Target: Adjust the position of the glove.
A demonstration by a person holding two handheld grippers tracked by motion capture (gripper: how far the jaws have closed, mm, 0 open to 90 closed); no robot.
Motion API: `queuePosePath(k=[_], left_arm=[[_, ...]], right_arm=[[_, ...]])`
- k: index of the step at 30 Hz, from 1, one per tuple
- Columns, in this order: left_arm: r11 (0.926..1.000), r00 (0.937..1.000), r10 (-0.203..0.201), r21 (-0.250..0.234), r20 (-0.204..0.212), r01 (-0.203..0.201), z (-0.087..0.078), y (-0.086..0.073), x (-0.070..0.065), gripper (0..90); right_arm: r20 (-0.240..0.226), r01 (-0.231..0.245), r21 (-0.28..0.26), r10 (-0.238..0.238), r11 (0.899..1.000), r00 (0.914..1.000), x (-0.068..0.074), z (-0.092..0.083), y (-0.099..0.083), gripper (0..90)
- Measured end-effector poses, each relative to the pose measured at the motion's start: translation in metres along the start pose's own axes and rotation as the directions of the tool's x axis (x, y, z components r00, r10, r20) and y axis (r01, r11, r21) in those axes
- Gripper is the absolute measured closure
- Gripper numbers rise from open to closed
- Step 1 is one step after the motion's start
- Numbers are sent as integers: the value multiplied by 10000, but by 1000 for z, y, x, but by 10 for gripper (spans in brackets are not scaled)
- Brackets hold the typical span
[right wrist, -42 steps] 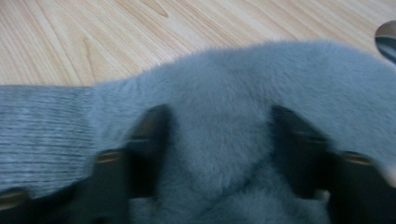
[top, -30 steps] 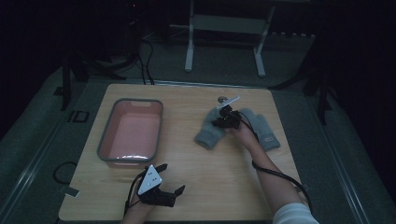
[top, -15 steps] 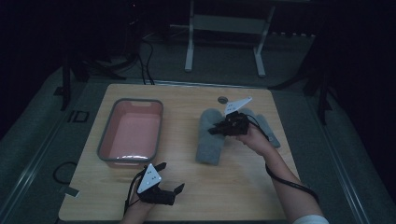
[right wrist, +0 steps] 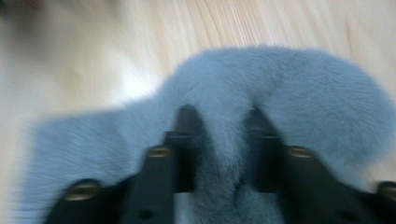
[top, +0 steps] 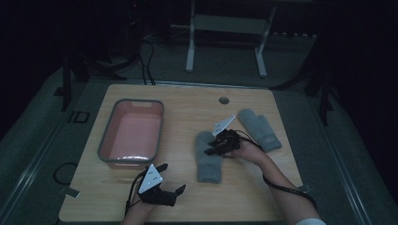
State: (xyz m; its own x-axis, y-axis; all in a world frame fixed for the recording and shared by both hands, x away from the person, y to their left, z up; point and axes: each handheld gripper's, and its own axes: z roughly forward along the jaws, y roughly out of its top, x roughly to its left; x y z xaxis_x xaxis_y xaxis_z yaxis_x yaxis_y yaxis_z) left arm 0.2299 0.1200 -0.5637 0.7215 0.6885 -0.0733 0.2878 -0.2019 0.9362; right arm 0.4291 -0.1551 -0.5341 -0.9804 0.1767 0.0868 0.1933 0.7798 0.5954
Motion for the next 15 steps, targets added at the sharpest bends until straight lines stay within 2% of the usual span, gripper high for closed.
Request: queuePosePath(k=[2, 3, 6, 8, 9, 12, 14, 15], left_arm=[[10000, 10000, -23, -34, 35, 24, 0, 0, 0, 16], [10000, 10000, -23, -45, 30, 23, -1, 0, 0, 16], [10000, 10000, -31, -34, 31, 31, -1, 0, -1, 16], [10000, 10000, -39, -13, 30, 39, -1, 0, 0, 16], [10000, 10000, -35, -4, 8, 35, -1, 0, 0, 16], [10000, 10000, -9, 30, -20, 9, 0, 0, 0, 16], [10000, 10000, -1, 35, -22, 2, 0, 0, 0, 16], [10000, 10000, 4, 31, -39, -4, 1, 0, 0, 16]], right_arm=[[-99, -150, -159, 149, 9998, 9998, -5, 5, -5, 450], [168, -255, -194, 258, 9995, 9995, -6, 4, -5, 387], [706, -84, -254, 101, 9996, 9975, -2, 0, -5, 273], [898, 48, -230, -27, 9997, 9960, 3, -4, -5, 231], [1034, 56, -324, -22, 9995, 9946, 5, -6, -5, 168], [1363, -316, -633, 400, 9975, 9899, 5, -16, -7, 175], [1295, -686, -826, 789, 9942, 9884, 4, -25, -9, 176], [1485, -752, -868, 876, 9934, 9850, 3, -29, -10, 176]])
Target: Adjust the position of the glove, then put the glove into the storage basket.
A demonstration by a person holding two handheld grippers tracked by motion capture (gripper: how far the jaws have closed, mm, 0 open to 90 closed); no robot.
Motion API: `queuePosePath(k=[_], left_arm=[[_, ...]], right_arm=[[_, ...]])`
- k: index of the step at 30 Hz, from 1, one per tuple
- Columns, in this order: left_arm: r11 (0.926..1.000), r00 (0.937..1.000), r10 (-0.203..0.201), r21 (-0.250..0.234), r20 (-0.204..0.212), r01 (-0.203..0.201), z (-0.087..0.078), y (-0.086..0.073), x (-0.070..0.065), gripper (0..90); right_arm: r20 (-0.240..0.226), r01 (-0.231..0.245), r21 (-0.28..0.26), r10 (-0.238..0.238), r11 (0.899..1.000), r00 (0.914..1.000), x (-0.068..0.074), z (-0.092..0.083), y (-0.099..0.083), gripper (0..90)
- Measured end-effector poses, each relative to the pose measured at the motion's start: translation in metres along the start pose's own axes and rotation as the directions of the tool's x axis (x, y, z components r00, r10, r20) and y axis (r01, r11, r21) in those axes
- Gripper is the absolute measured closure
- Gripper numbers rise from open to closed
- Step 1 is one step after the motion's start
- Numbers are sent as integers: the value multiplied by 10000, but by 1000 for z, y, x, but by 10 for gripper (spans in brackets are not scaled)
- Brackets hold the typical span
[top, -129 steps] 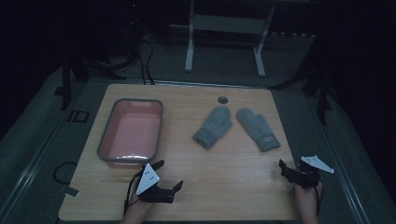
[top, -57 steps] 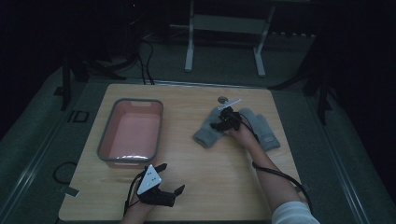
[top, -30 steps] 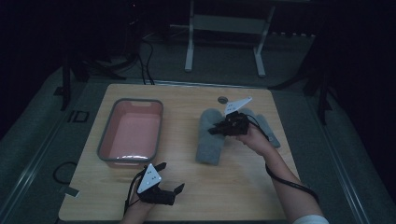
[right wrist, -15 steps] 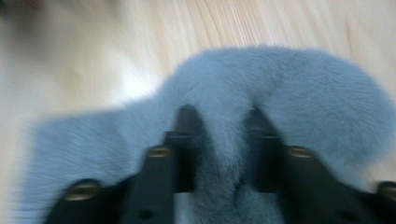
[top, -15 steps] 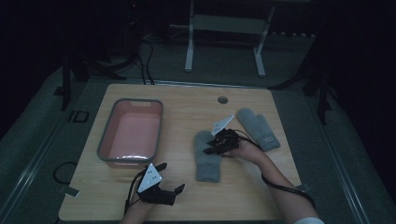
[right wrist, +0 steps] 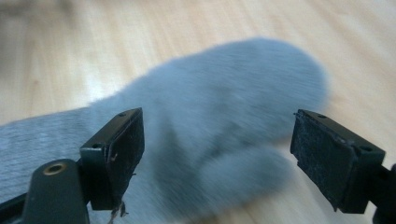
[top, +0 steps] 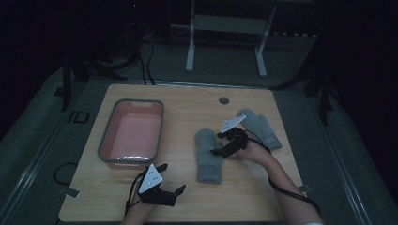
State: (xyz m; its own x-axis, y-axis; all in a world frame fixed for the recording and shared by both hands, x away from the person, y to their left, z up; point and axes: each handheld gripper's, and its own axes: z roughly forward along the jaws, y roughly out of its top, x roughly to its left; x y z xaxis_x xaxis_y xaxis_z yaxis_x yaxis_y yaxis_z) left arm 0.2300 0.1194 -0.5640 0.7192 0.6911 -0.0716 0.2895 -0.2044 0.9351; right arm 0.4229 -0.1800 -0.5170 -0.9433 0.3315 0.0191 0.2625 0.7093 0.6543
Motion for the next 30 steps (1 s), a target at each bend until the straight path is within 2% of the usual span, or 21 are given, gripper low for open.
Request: queuePosePath(k=[2, 4, 6, 8, 11, 13, 16, 18, 19, 21, 22, 23, 25, 26, 28, 30], left_arm=[[10000, 10000, -55, 31, -21, 55, 0, 0, 0, 16], [9999, 9999, -128, 16, -62, 128, 0, -1, 1, 16], [9999, 9999, -132, 25, -70, 132, 0, -1, 1, 16], [10000, 9999, -82, -6, -115, 82, -1, 0, 0, 16], [10000, 9999, -91, -18, -122, 91, -1, 0, 0, 16], [9999, 9999, -101, -12, -132, 101, -1, 0, 0, 16], [9999, 9999, -108, -15, -96, 108, -1, 0, 1, 16], [10000, 9999, -77, -2, -79, 77, 0, 0, 0, 16], [10000, 10000, -65, 12, -72, 65, 1, 0, 0, 16], [10000, 10000, -63, 32, -39, 64, 2, 0, 0, 16], [10000, 10000, -56, 41, -32, 56, 2, 0, 0, 16], [10000, 10000, -56, 41, -32, 56, 2, 0, 0, 16], [10000, 10000, -92, -7, 11, 92, 2, 1, 1, 16], [9999, 9999, -125, -26, 22, 125, 2, 1, 1, 16], [9999, 9999, -132, -39, 26, 132, 2, 1, 1, 16], [9999, 9999, -118, -12, 26, 118, 3, 0, 1, 16]], right_arm=[[307, -92, -128, 96, 9999, 9995, -2, -8, -2, 156], [556, -287, -290, 303, 9992, 9980, -6, -22, -7, 218], [969, -160, -417, 199, 9990, 9951, -7, -32, -10, 233], [1137, -225, -655, 298, 9976, 9931, -10, -43, -15, 235], [1623, -668, -772, 786, 9948, 9836, -20, -62, -25, 238], [1944, -762, -927, 931, 9928, 9765, -26, -72, -32, 272], [2597, -1109, -1230, 1399, 9862, 9555, -38, -88, -49, 339], [3133, -1394, -1372, 1765, 9807, 9331, -49, -97, -63, 353], [3426, -1588, -1453, 2002, 9766, 9179, -55, -101, -70, 374], [3719, -1982, -1510, 2414, 9685, 8963, -65, -106, -81, 422], [4087, -2216, -1434, 2616, 9645, 8744, -73, -108, -89, 440], [4237, -2350, -1335, 2697, 9628, 8647, -77, -109, -94, 461], [4252, -2638, -1268, 2926, 9562, 8565, -86, -109, -106, 461], [4231, -2758, -1183, 2997, 9539, 8551, -90, -108, -110, 461], [4313, -2731, -950, 2868, 9573, 8554, -94, -105, -115, 461], [4109, -2762, -931, 2896, 9566, 8645, -98, -101, -118, 462]])
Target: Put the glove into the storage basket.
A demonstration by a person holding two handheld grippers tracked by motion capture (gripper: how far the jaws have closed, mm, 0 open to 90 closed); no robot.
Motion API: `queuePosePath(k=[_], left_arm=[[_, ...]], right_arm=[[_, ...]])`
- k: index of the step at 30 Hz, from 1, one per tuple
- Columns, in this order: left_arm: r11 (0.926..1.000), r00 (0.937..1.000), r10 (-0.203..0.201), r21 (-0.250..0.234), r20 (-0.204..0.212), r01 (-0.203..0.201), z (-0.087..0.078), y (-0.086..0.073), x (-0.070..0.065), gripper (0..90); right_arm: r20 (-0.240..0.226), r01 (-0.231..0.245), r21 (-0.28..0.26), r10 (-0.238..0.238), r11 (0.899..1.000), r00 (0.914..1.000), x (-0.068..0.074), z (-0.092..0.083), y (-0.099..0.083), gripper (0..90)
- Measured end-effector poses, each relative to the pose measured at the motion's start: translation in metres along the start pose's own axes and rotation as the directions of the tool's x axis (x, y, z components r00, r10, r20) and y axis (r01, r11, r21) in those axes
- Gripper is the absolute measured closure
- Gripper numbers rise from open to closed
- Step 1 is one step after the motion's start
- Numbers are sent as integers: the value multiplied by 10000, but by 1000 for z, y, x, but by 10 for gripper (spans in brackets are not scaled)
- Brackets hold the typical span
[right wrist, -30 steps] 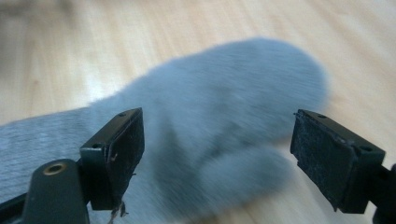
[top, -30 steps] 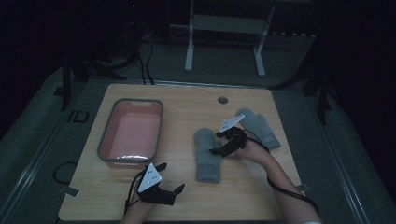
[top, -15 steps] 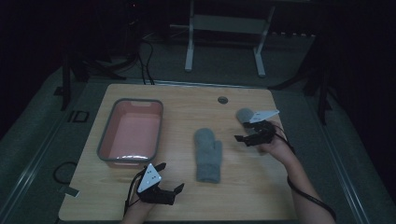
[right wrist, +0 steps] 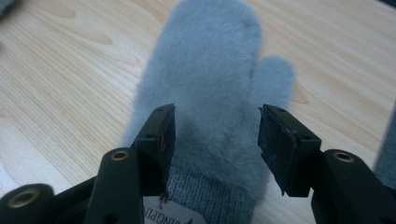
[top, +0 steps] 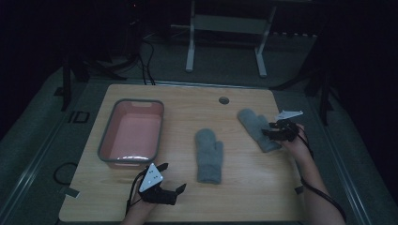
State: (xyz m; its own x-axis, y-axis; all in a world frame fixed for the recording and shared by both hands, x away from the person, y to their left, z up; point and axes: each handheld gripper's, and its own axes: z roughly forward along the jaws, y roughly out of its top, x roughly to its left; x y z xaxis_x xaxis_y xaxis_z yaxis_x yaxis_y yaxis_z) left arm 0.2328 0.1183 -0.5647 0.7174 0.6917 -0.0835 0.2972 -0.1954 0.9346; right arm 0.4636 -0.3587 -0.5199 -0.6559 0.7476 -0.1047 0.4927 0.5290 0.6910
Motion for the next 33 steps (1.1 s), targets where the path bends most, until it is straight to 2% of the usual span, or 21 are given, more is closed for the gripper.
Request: queuePosePath(k=[6, 9, 12, 14, 17, 19, 23, 26, 28, 30, 33], left_arm=[[10000, 10000, -4, 33, -6, 4, 0, 0, 0, 16], [10000, 10000, -7, 11, -5, 7, 0, 0, 0, 16], [10000, 10000, 48, -42, -16, -48, 0, 0, 0, 16], [10000, 10000, 32, -90, -26, -32, -1, 0, 0, 16], [10000, 10000, -29, -72, -35, 29, 0, -1, 0, 16], [10000, 10000, -25, -62, -22, 25, 0, -1, 1, 16], [9999, 10000, 27, -110, -42, -27, 1, -1, 1, 16], [9999, 10000, 22, -112, -65, -23, 0, -1, 0, 16], [9999, 10000, 10, -107, -57, -11, 0, -1, 0, 16], [10000, 10000, 2, -86, -36, -2, 1, -1, 1, 16], [9999, 10000, -36, -108, -46, 36, 1, -1, 1, 16]], right_arm=[[-607, -61, -195, 49, 9998, 9981, 0, 12, 4, 464], [-476, -31, -24, 30, 10000, 9989, -1, 18, 4, 460], [-428, -155, 392, 172, 9991, 9989, -2, 27, 1, 456], [-520, -349, 322, 365, 9989, 9980, -1, 29, -2, 507], [-595, -330, 358, 351, 9988, 9976, 1, 28, -3, 642], [-492, -225, 438, 246, 9988, 9985, 5, 28, -2, 689], [-219, -793, 590, 807, 9951, 9965, 9, 27, 0, 749], [105, -1690, 784, 1687, 9825, 9856, 15, 23, 3, 779], [95, -2167, 813, 2166, 9729, 9762, 17, 19, 3, 783], [-11, -2426, 803, 2435, 9668, 9699, 21, 13, 2, 789], [117, -2750, 510, 2748, 9601, 9614, 28, -1, -1, 798]])
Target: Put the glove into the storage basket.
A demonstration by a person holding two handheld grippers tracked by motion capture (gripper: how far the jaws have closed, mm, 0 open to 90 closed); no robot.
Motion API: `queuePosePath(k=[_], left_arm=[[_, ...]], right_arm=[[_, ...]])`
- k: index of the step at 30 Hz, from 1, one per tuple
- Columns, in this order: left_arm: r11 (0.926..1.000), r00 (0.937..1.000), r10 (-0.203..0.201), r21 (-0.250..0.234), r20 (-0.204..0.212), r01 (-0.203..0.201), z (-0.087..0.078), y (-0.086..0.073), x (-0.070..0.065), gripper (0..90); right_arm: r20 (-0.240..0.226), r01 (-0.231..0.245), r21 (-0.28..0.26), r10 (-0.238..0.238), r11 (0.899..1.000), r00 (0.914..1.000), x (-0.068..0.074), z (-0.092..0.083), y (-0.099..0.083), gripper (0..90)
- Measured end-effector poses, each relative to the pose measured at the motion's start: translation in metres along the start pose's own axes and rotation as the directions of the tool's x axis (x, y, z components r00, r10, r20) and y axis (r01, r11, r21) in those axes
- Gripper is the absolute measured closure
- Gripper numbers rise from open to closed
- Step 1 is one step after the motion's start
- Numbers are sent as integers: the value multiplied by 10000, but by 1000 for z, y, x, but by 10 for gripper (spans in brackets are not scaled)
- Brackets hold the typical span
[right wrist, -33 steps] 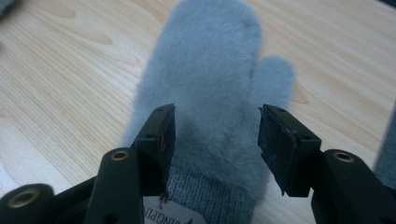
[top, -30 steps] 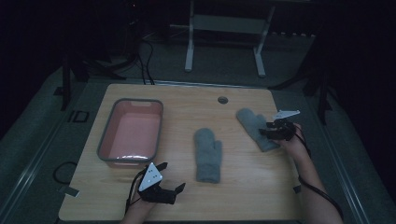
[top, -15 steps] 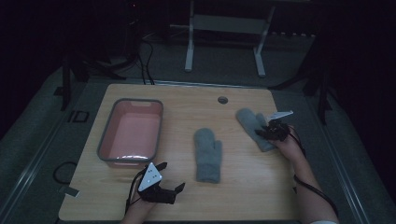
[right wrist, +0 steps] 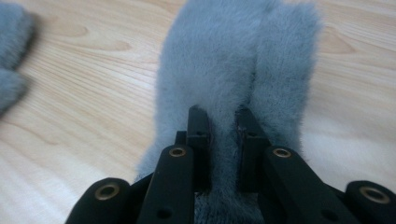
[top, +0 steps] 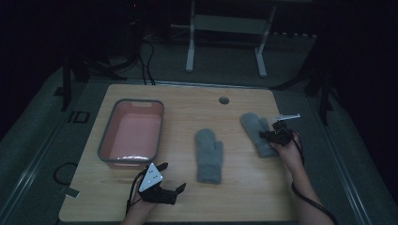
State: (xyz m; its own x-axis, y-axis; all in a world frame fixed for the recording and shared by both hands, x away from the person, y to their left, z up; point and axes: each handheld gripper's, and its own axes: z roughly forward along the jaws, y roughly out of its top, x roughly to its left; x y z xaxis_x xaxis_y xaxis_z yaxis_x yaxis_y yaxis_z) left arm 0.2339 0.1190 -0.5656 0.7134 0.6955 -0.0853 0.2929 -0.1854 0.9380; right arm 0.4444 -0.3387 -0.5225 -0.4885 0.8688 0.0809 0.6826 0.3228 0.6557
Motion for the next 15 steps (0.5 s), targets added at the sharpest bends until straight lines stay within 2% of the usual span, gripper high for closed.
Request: queuePosePath(k=[4, 6, 11, 13, 15], left_arm=[[10000, 10000, 35, -21, 3, -35, 0, 0, 0, 16], [10000, 10000, 81, -7, -32, -81, 0, 0, -1, 16], [10000, 10000, 73, -6, -2, -73, 0, 0, -1, 17], [10000, 10000, 95, 26, -20, -95, 0, 0, -1, 16], [10000, 10000, 84, 52, -21, -84, 0, 0, -2, 16]], right_arm=[[404, -766, -408, 782, 9962, 9961, 11, -21, -7, 803], [902, -846, -493, 888, 9952, 9920, 20, -29, -13, 803], [1495, -1339, -1141, 1502, 9844, 9773, 36, -52, -31, 804], [1836, -1237, -1199, 1445, 9850, 9723, 45, -60, -39, 804], [1616, -1667, -1424, 1891, 9757, 9686, 50, -69, -48, 803]])
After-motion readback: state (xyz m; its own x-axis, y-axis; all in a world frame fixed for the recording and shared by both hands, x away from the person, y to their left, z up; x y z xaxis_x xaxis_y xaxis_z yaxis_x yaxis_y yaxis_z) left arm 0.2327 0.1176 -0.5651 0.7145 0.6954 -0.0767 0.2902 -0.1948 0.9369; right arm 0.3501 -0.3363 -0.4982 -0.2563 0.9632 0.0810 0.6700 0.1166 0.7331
